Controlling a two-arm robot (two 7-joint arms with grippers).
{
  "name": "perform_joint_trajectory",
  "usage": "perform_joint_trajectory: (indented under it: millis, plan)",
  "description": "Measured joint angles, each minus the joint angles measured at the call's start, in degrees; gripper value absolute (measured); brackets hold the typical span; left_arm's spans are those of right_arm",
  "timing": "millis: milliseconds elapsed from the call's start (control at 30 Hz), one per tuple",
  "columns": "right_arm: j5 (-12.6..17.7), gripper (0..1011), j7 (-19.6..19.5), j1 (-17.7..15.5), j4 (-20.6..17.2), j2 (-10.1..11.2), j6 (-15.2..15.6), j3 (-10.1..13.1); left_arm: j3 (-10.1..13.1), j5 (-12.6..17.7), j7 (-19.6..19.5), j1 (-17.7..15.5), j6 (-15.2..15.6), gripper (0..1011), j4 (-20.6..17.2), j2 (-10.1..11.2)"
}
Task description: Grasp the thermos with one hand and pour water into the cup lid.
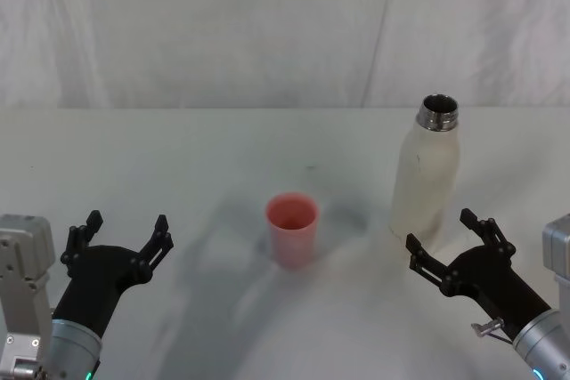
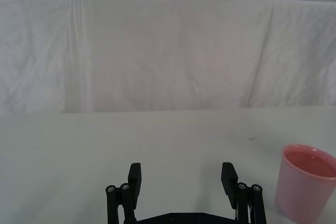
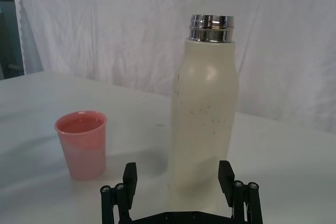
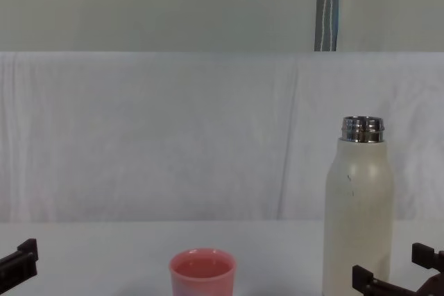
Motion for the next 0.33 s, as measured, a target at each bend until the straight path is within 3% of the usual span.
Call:
perform_joint_trajectory:
  millis: [333]
  plan:
    - [0.0, 1001, 0.0, 0.0, 0.0, 0.0, 0.0, 0.0, 0.0, 0.0, 0.0, 0.0, 0.0, 1001, 0.0, 0.0]
